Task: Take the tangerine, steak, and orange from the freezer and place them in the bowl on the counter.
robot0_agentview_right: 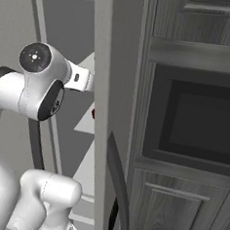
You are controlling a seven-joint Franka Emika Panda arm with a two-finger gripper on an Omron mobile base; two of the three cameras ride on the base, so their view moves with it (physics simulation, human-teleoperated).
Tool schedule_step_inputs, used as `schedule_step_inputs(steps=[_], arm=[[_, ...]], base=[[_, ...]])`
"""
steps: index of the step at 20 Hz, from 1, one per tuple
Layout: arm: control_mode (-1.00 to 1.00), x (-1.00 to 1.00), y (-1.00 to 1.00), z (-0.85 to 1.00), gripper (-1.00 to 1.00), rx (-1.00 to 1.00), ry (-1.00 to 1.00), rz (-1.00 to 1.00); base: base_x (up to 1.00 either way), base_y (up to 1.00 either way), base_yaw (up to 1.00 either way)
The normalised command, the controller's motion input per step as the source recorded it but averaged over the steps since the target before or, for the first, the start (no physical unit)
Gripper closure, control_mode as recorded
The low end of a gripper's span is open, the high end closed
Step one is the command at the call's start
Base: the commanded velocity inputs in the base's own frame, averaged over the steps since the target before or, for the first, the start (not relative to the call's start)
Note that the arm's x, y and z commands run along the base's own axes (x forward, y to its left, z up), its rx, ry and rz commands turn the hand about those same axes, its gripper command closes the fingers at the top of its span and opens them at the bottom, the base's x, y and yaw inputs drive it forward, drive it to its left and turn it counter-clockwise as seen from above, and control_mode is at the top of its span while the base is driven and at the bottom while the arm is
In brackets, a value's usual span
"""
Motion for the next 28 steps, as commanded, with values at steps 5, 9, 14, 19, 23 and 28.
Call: schedule_step_inputs(steps=[5, 9, 14, 19, 23, 28], arm=[[-1.0, 0.46, -0.12, 0.42, -1.0, 0.0, -0.19, 0.0], [-1.0, 0.38, -0.05, 0.5, -1.0, 0.0, -0.02, 0.0], [-1.0, 0.37, 0.0, 0.42, -1.0, 0.0, 0.0, 0.0], [-1.0, 0.45, -0.2, 0.08, -1.0, 0.0, 0.02, 0.09], [-1.0, 0.44, -0.17, 0.0, -1.0, 0.0, 0.03, 0.13], [-1.0, 0.46, -0.01, -0.01, -1.0, -0.01, 0.12, 0.08]], base=[[0.0, 0.0, 0.0], [0.0, 0.0, 0.0], [0.0, 0.0, 0.0], [0.0, 0.0, 0.0], [0.0, 0.0, 0.0], [0.0, 0.0, 0.0]])
